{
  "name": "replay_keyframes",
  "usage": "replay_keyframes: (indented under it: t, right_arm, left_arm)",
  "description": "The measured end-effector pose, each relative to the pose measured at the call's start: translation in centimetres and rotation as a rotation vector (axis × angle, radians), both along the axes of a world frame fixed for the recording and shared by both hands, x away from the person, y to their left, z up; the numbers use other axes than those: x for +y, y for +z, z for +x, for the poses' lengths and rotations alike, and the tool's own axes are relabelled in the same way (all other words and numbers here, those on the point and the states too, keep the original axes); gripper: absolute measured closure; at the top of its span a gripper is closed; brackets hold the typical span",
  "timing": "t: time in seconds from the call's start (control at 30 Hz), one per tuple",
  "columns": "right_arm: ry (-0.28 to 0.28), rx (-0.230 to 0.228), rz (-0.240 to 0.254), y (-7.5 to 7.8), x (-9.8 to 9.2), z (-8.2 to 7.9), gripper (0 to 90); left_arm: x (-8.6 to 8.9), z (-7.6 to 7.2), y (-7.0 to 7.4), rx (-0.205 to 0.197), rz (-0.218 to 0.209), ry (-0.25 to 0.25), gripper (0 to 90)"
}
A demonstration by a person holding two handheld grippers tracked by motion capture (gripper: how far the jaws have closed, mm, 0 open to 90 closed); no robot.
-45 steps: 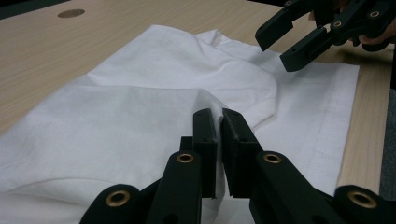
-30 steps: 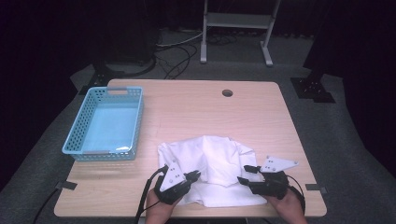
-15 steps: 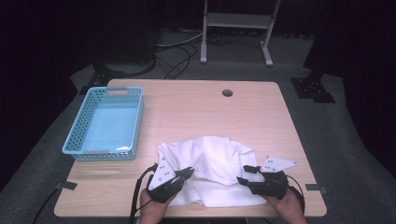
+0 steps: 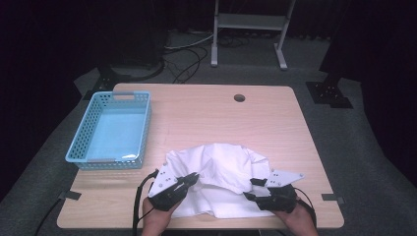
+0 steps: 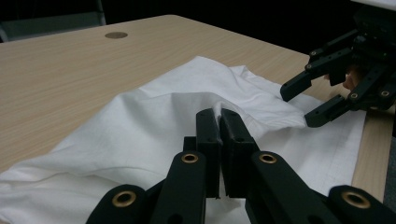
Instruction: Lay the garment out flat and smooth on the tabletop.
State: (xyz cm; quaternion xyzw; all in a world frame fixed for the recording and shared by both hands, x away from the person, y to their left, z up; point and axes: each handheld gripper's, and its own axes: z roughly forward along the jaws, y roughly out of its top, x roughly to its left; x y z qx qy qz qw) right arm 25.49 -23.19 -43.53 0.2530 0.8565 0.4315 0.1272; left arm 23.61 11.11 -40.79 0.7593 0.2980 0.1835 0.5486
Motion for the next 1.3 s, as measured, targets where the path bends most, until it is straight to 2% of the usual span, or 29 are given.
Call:
replay_keyframes:
  t: [0.07, 0.23, 0.37, 0.63, 0.93, 1.07, 1.3]
  right_arm:
    - [-0.006, -0.006, -0.017, -0.2, 0.3, 0.0, 49.0]
    - [-0.063, -0.046, -0.050, -0.3, 0.8, -0.3, 76.8]
    - [-0.088, -0.063, -0.027, 0.3, 0.8, -0.5, 87.0]
    - [-0.127, -0.073, 0.083, 2.1, 0.1, -0.5, 88.7]
    - [-0.157, -0.106, 0.200, 5.4, -0.6, -0.1, 88.9]
    - [-0.173, -0.118, 0.240, 6.8, -0.8, 0.6, 88.9]
    - [-0.202, -0.117, 0.293, 7.9, -0.8, 2.3, 89.2]
  left_arm:
    - [0.1, 0.0, 0.1, 0.001, -0.006, 0.001, 87.2]
    - [0.1, 0.1, 0.4, -0.001, -0.012, -0.005, 87.2]
    - [0.2, 0.2, 0.9, -0.009, -0.024, -0.001, 87.2]
    - [0.5, 0.8, 2.2, -0.018, -0.058, 0.013, 87.1]
    - [0.6, 2.5, 4.6, -0.035, -0.097, 0.038, 87.2]
    - [0.5, 3.5, 5.5, -0.042, -0.105, 0.049, 87.2]
    - [0.2, 5.3, 6.5, -0.047, -0.127, 0.079, 87.2]
